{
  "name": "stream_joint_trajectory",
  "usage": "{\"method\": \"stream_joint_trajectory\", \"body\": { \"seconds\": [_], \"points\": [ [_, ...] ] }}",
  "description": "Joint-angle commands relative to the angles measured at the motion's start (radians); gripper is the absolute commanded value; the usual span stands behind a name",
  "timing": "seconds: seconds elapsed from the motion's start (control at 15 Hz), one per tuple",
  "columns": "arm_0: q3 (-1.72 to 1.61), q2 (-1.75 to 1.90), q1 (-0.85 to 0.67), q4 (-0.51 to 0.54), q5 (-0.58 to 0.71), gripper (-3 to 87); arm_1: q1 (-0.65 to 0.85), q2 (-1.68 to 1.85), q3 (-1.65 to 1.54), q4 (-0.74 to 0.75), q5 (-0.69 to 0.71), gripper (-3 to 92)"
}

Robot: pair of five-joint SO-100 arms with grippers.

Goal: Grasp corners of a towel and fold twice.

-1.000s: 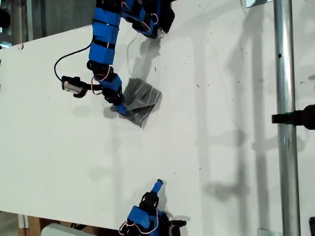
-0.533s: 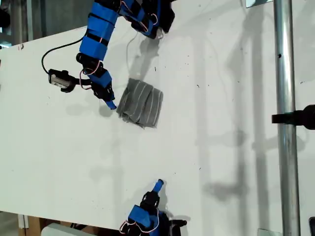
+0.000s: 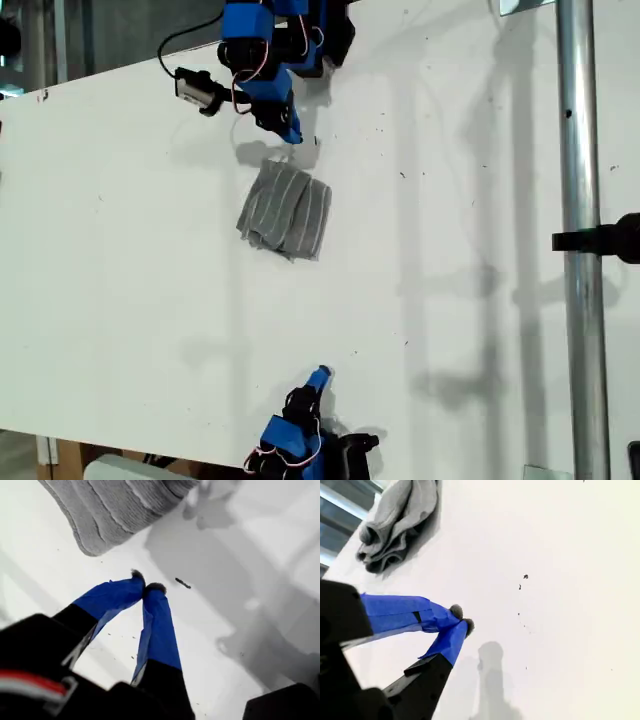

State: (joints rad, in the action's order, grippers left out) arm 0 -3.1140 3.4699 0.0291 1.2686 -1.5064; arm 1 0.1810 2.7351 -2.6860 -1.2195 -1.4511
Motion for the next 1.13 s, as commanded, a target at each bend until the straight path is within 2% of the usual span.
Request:
{"method": "stream_joint_trajectory", "body": {
  "seconds": [0.0, 0.07, 0.13, 0.2, 0.33, 0.4, 0.47, 0.73, 1.07],
  "points": [
    [-0.006, 0.006, 0.015, 0.021, -0.005, -1.8, -0.028, 0.350, -0.126, -0.084, -0.094, -0.2],
    [-0.006, 0.006, 0.032, 0.021, 0.175, -1.7, -0.018, 0.528, -0.198, -0.141, -0.109, -0.3],
    [-0.006, 0.006, 0.038, 0.021, 0.446, -1.7, -0.034, 0.545, -0.199, -0.196, -0.195, -0.3],
    [-0.006, 0.005, 0.067, 0.021, 0.506, -2.1, -0.035, 0.546, -0.204, -0.207, -0.219, -0.3],
    [-0.006, 0.005, 0.084, 0.021, 0.538, -2.1, 0.005, 0.546, -0.204, -0.216, -0.183, 6.6],
    [-0.006, 0.005, 0.081, 0.021, 0.538, -2.1, 0.055, 0.551, -0.202, -0.241, -0.080, 6.6],
    [-0.006, 0.005, 0.078, 0.021, 0.538, -2.1, 0.103, 0.551, -0.202, -0.245, -0.041, 6.6],
    [-0.006, 0.005, 0.078, 0.021, 0.538, -2.1, 0.202, 0.551, -0.202, -0.245, -0.041, 6.6],
    [-0.006, 0.005, 0.078, 0.021, 0.538, -2.1, 0.206, 0.551, -0.202, -0.245, -0.041, 6.6]
  ]
}}
